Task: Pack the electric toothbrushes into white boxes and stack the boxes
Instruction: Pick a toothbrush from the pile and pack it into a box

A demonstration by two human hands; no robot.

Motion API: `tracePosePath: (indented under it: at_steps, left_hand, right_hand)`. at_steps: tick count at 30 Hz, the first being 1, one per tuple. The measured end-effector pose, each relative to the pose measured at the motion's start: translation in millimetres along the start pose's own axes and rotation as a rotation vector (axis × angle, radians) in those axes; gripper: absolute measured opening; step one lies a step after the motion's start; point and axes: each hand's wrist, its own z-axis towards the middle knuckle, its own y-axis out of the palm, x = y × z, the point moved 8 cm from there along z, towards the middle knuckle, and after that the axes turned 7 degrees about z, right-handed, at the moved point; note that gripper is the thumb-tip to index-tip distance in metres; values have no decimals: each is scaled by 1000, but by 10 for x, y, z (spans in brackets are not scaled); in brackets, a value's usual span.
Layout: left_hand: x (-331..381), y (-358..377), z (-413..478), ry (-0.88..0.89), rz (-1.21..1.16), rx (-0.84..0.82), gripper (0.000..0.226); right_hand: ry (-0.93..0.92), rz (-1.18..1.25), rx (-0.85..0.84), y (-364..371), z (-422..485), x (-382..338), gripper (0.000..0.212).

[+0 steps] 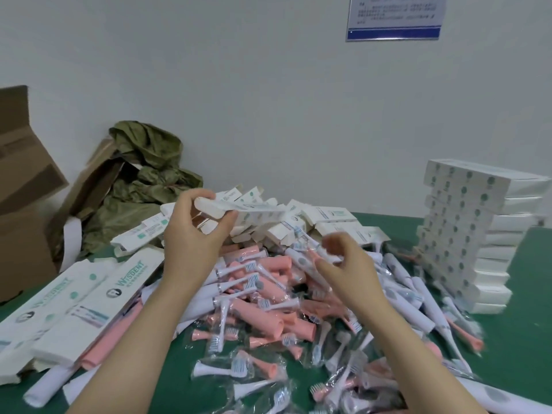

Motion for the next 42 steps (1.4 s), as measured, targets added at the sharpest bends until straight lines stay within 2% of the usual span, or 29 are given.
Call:
tracePosePath:
  at_steps: [3,6,8,10,12,15,18,21,23,24,25,27,29,31,33,37,40,42]
  left_hand:
    - [408,-20,-75,101,-223,-114,40]
    - [695,86,-181,118,-405,-243,46]
    - [818,154,-210,119,-483,-240,57]
    - [938,248,-229,144,-502,-232,63]
    - [1041,377,-256,166,-538,-261,61]
    - [1123,552,-270,154,-620,-277,49]
    - [1222,682,-271,178,-522,-230,34]
    - [1306,725,-257,194,-375,-123,22]
    - [1297,718,-231,179,-337,-71,18]
    - [1275,719,-217,183,-282,-56,16]
    - [1260,728,-218,205,-185,-50,15]
    - [1247,815,-274,273,28,-85,23]
    - [1197,943,-391,276,99,-176,28]
    - [1118,998,-470,216,76,-219,31]
    - [1091,1020,-506,226,82,-245,41]
    - [1026,1105,-574,290,135,-371,72]
    - [922,1014,-583,264,104,-266,62]
    - [911,971,-595,272,68,-195,56]
  right_hand:
    - [-262,-65,12,0,42,-436,70]
    - [-378,-75,-78,126,77,-683,79]
    - [-390,-11,-61,141,91,-774,71]
    - [-421,120,14,95,54,-865,49]
    - [-420,195,64,73,-2,-910,31]
    - [-346,269,54,101,-15,-931,20]
    - [-301,278,16,90,36,-933,32]
    - [-320,80,-127,112,24,-919,25]
    - [-257,15,-195,51,19,-798,47]
    - [-188,61,-159,-55,20,-748,59]
    - [-133,178,-92,-193,19,-728,60]
    - [-93,534,-10,-415,19,-767,40]
    - [-24,759,-78,-396,-8,-826,30]
    - [-39,697,-115,-326,-87,-862,31]
    - [-67,642,-51,-330,-144,-826,32]
    - [-26,735,56,-427,-147,-621,31]
    - [-53,740,70,-417,-144,-600,29]
    - [-96,650,87,-397,-172,-632,30]
